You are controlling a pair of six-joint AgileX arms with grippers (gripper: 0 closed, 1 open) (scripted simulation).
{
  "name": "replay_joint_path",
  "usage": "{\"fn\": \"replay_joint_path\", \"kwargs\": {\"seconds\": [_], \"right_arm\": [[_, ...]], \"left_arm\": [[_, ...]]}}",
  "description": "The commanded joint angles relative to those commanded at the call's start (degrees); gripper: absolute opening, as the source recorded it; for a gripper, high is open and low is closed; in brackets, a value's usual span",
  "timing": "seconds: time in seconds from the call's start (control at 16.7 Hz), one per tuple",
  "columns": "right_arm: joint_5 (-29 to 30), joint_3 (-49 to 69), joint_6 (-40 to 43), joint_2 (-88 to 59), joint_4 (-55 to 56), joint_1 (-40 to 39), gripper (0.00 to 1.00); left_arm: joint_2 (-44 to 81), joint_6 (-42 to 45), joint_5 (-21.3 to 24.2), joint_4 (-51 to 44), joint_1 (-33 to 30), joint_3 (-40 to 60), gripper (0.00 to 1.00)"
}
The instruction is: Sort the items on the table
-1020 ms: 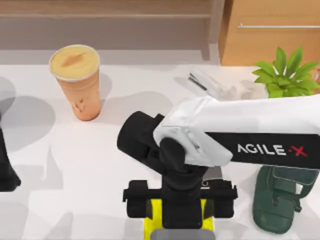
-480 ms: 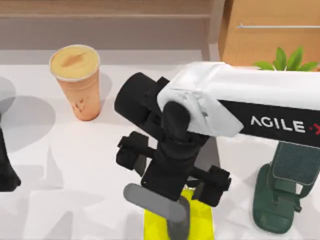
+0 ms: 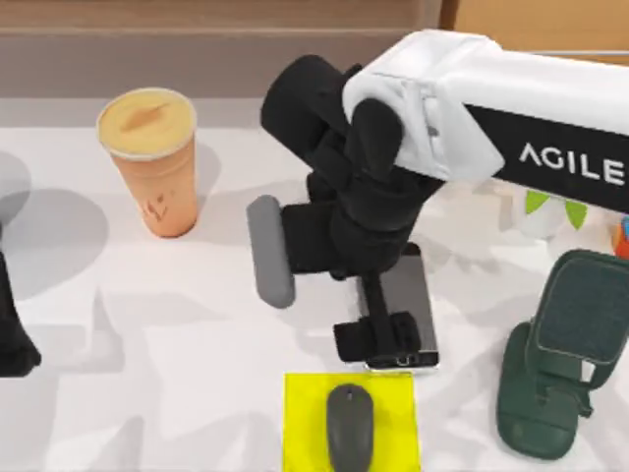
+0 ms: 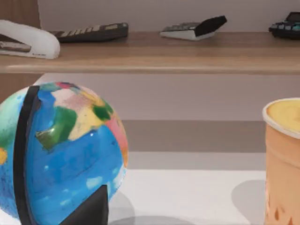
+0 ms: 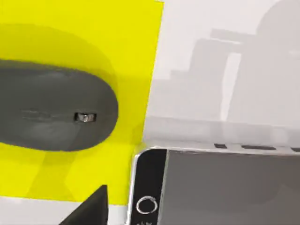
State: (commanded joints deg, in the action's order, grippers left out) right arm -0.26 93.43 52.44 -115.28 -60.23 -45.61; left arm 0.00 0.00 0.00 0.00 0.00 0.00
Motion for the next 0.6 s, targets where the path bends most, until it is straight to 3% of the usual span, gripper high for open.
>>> {"fn": "replay_joint_path", "kwargs": {"seconds": [0.36,0.6], "right_arm": [[-0.9,4.2,-41.6,-4.0,-4.6,5.7,1.00],[-0.8,6.3,-64.8,-6.6,-6.6,8.1,1.00]], "left_arm": [[0.0,0.0,0.0,0.0,0.0,0.0,1.00],[0.0,0.0,0.0,0.0,0.0,0.0,1.00]]}}
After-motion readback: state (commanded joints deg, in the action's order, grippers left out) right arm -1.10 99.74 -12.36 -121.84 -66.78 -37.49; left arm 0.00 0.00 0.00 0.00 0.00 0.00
